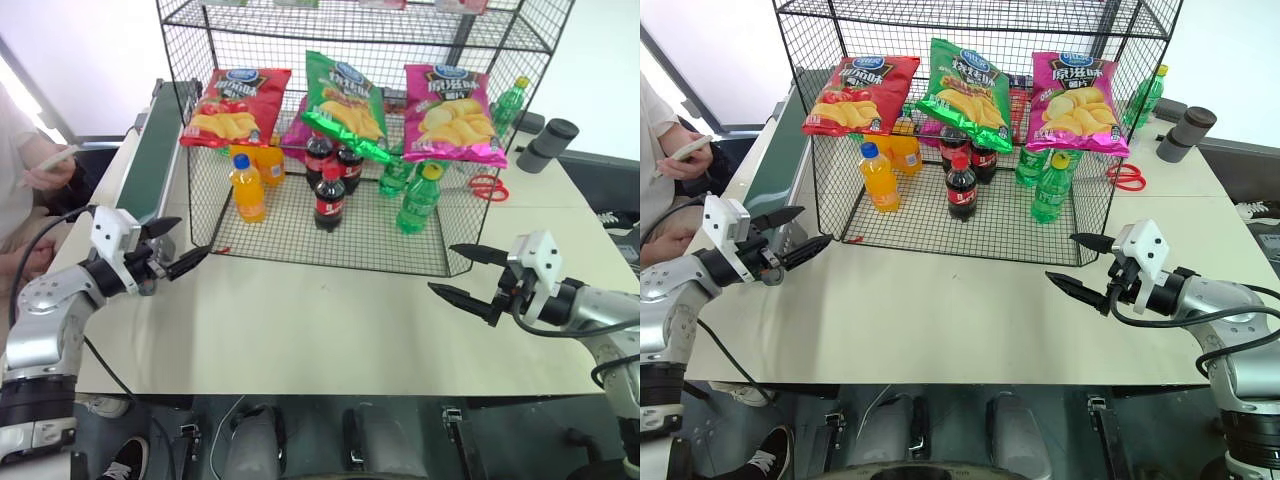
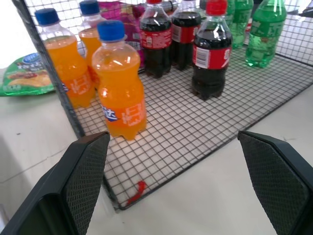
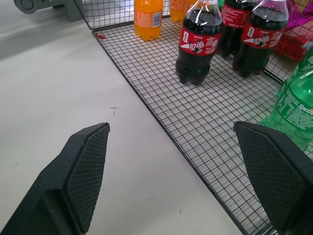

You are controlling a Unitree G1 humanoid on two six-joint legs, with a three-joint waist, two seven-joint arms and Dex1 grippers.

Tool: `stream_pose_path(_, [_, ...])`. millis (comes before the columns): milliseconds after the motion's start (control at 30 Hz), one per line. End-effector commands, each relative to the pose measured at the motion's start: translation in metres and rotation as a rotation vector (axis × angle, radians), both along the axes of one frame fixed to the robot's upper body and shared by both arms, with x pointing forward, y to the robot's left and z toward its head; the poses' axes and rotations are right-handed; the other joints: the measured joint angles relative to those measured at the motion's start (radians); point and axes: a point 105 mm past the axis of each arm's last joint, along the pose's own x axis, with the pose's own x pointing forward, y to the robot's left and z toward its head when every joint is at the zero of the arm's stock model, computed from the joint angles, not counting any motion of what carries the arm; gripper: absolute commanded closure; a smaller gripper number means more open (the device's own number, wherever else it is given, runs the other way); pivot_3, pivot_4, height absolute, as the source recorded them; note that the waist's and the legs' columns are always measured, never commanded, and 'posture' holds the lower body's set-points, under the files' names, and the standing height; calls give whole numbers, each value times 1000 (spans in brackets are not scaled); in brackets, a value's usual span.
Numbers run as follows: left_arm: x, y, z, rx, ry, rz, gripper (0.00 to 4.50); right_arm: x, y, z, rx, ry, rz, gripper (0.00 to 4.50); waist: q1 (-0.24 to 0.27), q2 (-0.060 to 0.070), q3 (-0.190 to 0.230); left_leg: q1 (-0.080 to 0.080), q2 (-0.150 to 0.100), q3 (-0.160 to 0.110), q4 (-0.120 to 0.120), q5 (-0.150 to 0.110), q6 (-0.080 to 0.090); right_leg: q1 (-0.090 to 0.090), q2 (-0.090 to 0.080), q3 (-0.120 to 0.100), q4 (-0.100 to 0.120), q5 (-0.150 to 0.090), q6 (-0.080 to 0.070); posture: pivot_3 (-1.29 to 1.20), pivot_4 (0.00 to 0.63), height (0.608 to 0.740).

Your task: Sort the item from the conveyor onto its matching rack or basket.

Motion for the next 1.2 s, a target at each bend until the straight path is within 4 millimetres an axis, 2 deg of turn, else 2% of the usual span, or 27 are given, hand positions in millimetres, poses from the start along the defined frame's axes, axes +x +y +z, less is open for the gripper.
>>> stream_pose_path(33, [1,4,11,11,-52,-8,0,1,-2,13,-17,-66,-12,261,0,0,0,0,0,0,0,0,0,0,0,0,0,0,0,0,150,740])
stream_pose_path(500, [11,3,14,17,-69,-30,0,13,-13,18,2,-86,-131,261,-2,0,0,0,0,2,0,0,0,0,0,0,0,0,0,0,150,740])
stream_pose_path(1200, [15,-17,17,28,-82,-56,0,20,-9,20,6,-104,-136,261,-1,0,0,0,0,2,1,0,0,0,0,0,1,0,0,0,150,740])
